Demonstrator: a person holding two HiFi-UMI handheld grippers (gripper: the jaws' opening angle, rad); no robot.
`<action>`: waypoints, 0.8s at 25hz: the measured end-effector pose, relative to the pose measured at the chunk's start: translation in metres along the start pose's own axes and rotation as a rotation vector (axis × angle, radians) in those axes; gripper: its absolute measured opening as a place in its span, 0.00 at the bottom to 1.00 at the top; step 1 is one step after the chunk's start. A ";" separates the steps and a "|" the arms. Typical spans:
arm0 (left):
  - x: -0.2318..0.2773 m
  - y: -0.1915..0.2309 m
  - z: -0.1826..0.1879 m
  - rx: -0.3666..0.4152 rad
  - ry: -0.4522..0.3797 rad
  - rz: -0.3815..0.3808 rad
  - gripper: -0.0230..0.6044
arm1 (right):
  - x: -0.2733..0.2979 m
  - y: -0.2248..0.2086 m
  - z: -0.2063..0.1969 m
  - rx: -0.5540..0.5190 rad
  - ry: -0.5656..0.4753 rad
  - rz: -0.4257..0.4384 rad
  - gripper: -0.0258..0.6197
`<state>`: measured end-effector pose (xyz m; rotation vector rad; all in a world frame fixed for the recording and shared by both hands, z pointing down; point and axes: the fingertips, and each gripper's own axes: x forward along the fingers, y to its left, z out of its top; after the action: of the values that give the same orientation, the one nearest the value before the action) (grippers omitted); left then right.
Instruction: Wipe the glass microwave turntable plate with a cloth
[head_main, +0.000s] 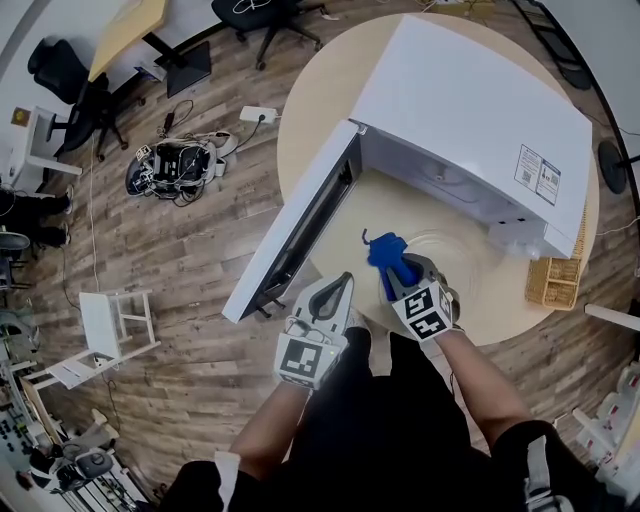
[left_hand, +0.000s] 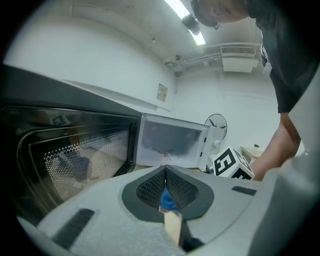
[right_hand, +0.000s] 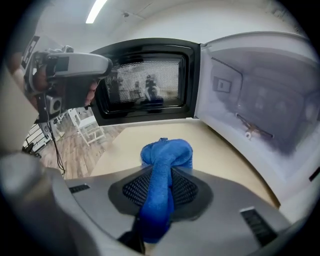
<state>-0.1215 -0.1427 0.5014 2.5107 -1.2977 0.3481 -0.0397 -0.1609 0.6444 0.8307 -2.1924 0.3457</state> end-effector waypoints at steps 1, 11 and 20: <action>0.001 0.000 0.000 0.013 0.003 0.000 0.05 | 0.000 0.000 0.000 -0.019 0.007 -0.004 0.18; 0.011 -0.014 0.000 0.058 0.027 -0.036 0.05 | 0.000 -0.006 -0.001 -0.105 0.024 -0.065 0.18; 0.016 -0.020 0.002 0.062 0.031 -0.042 0.05 | -0.008 -0.030 -0.008 -0.143 0.057 -0.134 0.18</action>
<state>-0.0961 -0.1442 0.5021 2.5692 -1.2394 0.4227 -0.0113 -0.1760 0.6439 0.8724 -2.0697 0.1435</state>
